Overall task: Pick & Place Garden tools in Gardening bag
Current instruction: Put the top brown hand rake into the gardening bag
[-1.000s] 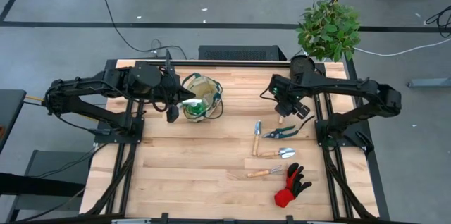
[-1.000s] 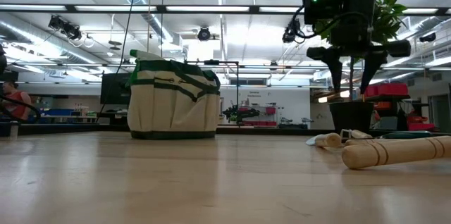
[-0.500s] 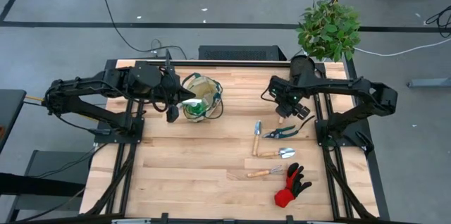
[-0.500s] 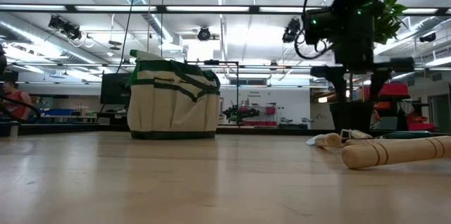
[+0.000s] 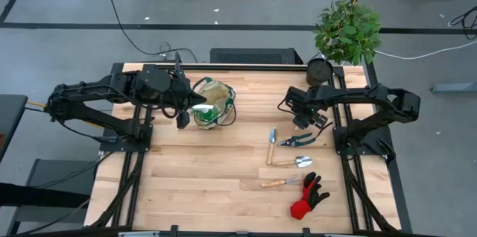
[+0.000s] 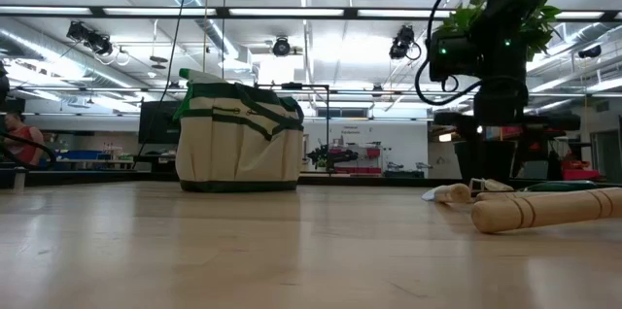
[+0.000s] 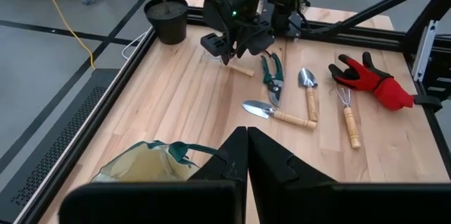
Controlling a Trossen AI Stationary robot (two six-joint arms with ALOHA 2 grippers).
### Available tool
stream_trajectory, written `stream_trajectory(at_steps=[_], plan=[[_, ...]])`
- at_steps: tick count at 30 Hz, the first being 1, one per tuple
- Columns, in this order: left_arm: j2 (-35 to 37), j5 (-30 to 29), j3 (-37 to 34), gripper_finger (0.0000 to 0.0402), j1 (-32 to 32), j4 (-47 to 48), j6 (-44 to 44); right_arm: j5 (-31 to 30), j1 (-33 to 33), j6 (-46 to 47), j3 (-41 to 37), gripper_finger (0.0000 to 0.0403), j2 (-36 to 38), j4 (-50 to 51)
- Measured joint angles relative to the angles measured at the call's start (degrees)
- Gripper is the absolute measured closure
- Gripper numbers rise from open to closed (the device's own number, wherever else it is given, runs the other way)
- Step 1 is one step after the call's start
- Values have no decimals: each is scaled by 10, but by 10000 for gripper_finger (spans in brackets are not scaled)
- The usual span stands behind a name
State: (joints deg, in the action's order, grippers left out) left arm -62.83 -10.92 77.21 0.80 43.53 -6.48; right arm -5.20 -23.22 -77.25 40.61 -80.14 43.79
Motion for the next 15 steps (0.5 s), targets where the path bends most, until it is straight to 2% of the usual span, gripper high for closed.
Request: stream_trajectory(at_steps=[15], plan=[[0, -15, 0, 385, 0, 0, 0, 1, 0, -10, -47, 179, 0, -54]])
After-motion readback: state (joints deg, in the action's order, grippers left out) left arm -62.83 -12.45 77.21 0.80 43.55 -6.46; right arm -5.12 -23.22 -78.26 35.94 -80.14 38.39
